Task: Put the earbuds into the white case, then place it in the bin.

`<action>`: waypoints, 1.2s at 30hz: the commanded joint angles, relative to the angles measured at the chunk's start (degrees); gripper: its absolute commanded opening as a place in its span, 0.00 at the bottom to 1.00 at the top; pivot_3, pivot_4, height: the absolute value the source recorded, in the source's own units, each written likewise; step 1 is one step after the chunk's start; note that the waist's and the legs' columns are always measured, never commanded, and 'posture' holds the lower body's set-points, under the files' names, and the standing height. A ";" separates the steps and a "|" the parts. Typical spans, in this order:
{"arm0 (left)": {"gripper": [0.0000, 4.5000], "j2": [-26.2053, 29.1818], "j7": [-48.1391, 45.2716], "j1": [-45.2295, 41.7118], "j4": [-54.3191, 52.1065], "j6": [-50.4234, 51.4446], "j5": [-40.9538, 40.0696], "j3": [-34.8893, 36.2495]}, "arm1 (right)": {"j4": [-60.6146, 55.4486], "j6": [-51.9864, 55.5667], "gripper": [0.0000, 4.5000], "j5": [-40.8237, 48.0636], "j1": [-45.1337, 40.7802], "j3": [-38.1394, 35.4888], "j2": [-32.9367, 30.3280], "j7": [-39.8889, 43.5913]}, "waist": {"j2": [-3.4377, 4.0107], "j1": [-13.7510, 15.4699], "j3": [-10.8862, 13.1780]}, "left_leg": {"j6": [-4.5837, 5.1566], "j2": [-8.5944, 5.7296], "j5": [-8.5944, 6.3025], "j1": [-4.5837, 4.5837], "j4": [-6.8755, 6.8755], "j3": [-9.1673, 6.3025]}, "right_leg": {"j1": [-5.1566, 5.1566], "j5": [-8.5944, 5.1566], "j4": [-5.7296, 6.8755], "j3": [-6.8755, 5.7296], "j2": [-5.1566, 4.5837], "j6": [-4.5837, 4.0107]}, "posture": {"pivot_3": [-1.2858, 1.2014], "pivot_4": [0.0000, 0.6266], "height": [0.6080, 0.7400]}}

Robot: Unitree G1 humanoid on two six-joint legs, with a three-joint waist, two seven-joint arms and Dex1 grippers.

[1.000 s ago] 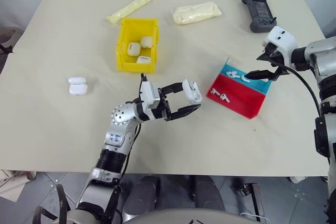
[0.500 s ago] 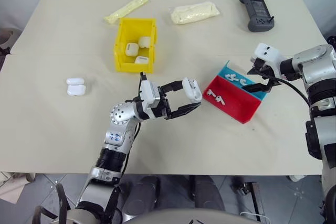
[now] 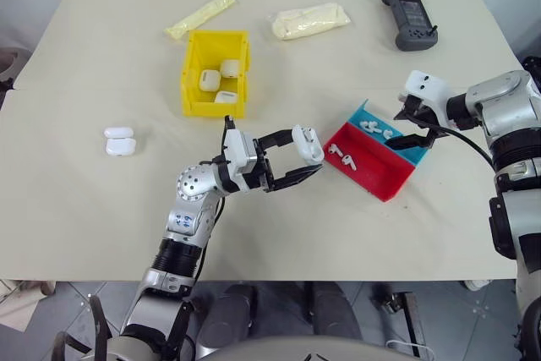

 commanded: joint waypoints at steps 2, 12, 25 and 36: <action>0.62 -0.06 0.28 -0.35 -2.62 -0.64 -0.15 0.09 | -0.60 0.95 0.60 -0.97 0.46 0.30 0.15 -0.31 | 0.00 0.03 0.00 | 0.00 0.00 0.00 0.00 0.01 0.00 | 0.00 0.00 0.01 0.00 0.00 0.00 | 0.52 0.24 1.00; 0.62 -0.14 0.51 -0.38 -2.61 -0.71 -0.14 0.16 | 0.25 1.73 0.39 -2.49 0.11 1.30 0.05 -1.06 | 0.00 0.06 0.00 | 0.00 -0.01 0.00 0.00 0.02 -0.01 | 0.01 0.00 0.02 0.00 -0.01 0.00 | 0.52 0.24 1.00; 0.62 0.05 0.38 -0.52 -2.63 -0.56 -0.38 0.14 | -0.51 2.58 0.11 -2.61 0.19 0.87 -0.02 -1.36 | 0.00 0.06 0.00 | 0.00 -0.01 0.00 0.03 0.03 -0.01 | 0.05 0.00 0.02 -0.01 -0.01 0.00 | 0.52 0.24 1.00; 0.62 0.58 -2.38 -3.33 -0.76 1.29 -1.63 0.43 | -27.69 15.92 0.11 12.97 9.79 -13.80 -8.70 5.02 | 0.00 0.23 0.00 | 0.00 -0.05 0.00 -0.17 0.02 0.02 | -0.21 0.00 0.08 -0.01 -0.06 0.00 | 0.52 0.24 1.00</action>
